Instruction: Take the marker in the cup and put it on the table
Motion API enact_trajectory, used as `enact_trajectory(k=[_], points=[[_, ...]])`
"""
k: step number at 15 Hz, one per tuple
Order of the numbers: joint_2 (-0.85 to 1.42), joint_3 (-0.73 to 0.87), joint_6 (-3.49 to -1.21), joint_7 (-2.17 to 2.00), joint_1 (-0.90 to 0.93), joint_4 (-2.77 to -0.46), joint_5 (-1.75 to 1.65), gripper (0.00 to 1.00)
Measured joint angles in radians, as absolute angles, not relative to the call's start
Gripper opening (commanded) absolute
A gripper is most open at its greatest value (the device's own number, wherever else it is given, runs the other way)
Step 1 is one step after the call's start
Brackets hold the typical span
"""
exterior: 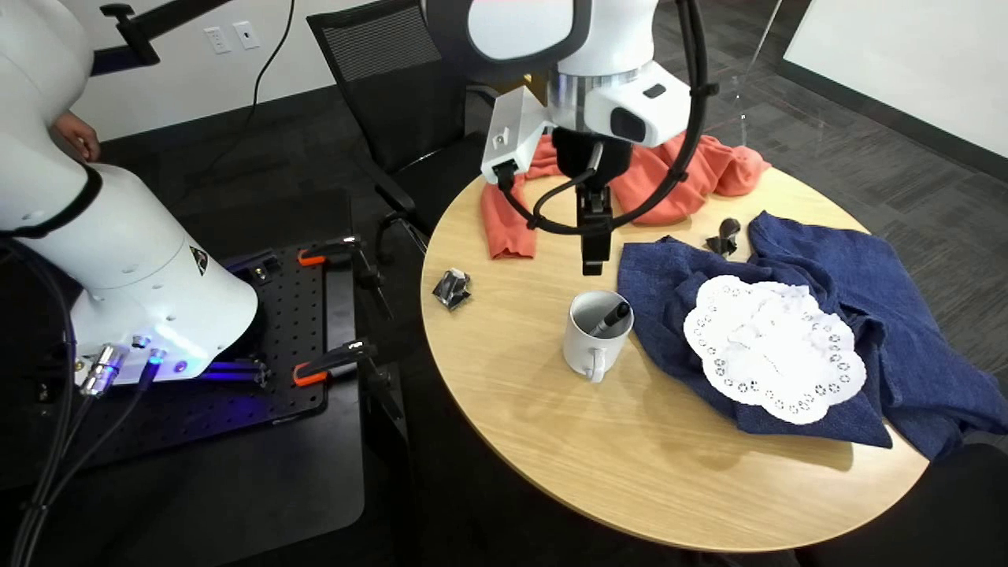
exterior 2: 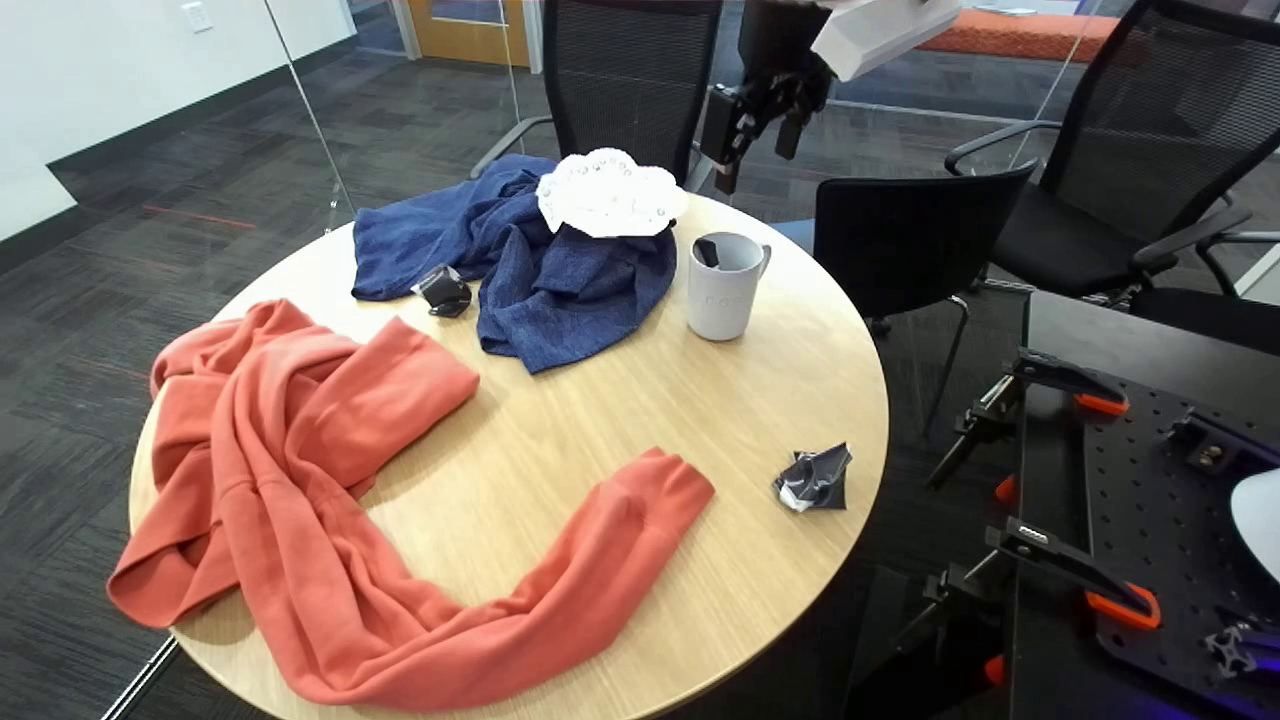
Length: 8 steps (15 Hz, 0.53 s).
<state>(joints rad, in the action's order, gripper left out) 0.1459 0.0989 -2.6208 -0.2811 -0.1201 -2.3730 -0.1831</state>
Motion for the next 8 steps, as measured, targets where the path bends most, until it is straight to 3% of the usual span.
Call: enact_trajectory(k=[5, 6, 8], points=[[0.205, 0.105, -2.621, -0.281, -0.114, -2.348, -0.183, 0.61], [0.217, 0.108, -2.621, -0.281, -0.111, -2.342, -0.183, 0.65], [0.243, 0.116, -2.621, -0.281, -0.106, -2.33, -0.183, 0.63]])
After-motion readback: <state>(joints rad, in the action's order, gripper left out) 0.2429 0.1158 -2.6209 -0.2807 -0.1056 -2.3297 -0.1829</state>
